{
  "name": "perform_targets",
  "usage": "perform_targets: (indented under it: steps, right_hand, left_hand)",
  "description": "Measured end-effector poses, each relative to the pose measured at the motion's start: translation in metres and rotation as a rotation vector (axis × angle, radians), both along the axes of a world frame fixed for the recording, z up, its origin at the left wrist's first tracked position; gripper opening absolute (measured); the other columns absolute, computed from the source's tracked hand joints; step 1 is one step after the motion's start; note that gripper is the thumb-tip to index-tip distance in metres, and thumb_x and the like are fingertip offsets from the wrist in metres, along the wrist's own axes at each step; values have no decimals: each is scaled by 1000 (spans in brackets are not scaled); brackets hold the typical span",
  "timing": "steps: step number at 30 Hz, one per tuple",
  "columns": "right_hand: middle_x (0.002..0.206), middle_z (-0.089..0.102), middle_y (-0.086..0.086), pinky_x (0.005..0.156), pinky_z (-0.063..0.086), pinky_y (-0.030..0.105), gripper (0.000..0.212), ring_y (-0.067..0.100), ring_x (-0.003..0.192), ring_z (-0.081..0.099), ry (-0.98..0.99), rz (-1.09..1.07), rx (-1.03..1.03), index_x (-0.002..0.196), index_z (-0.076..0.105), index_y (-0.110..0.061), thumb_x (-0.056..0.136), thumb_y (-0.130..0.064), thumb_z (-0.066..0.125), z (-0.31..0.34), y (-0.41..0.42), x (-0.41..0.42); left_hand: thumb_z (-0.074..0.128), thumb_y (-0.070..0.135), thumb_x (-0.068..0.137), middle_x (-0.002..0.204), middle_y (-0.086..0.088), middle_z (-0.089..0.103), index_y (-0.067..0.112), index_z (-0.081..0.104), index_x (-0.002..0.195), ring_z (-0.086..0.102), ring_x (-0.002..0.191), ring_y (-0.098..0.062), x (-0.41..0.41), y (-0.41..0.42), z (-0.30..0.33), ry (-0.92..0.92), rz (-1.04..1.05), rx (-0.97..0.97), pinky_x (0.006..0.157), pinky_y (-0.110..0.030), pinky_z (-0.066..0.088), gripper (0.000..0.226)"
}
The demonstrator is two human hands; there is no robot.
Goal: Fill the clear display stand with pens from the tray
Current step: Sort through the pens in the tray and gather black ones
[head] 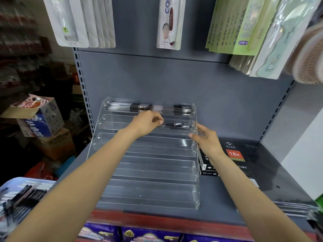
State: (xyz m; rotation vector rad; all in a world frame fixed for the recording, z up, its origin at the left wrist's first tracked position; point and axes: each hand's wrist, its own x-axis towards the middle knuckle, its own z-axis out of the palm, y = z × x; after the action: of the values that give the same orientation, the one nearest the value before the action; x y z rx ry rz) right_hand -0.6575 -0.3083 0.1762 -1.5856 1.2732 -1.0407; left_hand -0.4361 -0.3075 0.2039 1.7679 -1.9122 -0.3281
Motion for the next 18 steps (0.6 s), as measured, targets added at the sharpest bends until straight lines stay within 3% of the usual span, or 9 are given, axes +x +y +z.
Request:
perform_targets:
  steps: [3, 6, 8, 12, 15, 18]
  right_hand:
    - [141, 49, -1, 109, 38, 42, 54, 18, 125, 48, -5, -5, -6, 139, 44, -19, 89, -12, 62, -1, 0, 0]
    - [141, 48, 0, 107, 38, 34, 54, 10, 118, 48, -22, -3, -7, 140, 44, -17, 89, -10, 61, -1, -1, 1]
    - [140, 49, 0, 104, 38, 32, 54, 9, 115, 48, -30, 0, -6, 139, 44, -16, 89, -10, 61, -2, -1, 1]
    - [139, 51, 2, 108, 40, 42, 53, 20, 127, 48, -29, -6, -2, 138, 46, -17, 88, -9, 62, -3, -2, 2]
    - [140, 50, 1, 107, 40, 44, 53, 21, 128, 47, -25, -1, 2, 138, 45, -17, 88, -10, 62, -2, -2, 2]
    - [140, 50, 0, 108, 40, 41, 53, 19, 128, 46, -32, 0, 2, 138, 46, -18, 89, -10, 61, -1, -1, 1]
  left_hand:
    - [54, 30, 91, 102, 4, 67, 25, 66, 94, 59, 101, -21, 10, 11, -6, -13, 163, -106, 93, -41, 45, 13]
    - [51, 27, 92, 103, -4, 67, 20, 66, 96, 58, 102, -27, 21, 23, -5, -89, 315, -170, 88, -38, 45, 17]
    - [50, 27, 93, 102, -5, 68, 18, 66, 99, 59, 102, -28, 25, 28, -4, -94, 299, -135, 89, -39, 45, 19]
    - [44, 40, 95, 96, -3, 67, 22, 66, 101, 57, 100, -27, 20, 29, -1, -83, 185, -29, 89, -39, 42, 28]
    - [40, 45, 96, 80, 4, 61, 25, 65, 95, 55, 96, -26, 12, 29, -2, -152, 112, 9, 90, -40, 38, 32]
    - [41, 46, 95, 99, 3, 67, 28, 65, 102, 55, 104, -23, 9, 29, -4, -162, 72, 8, 96, -42, 37, 31]
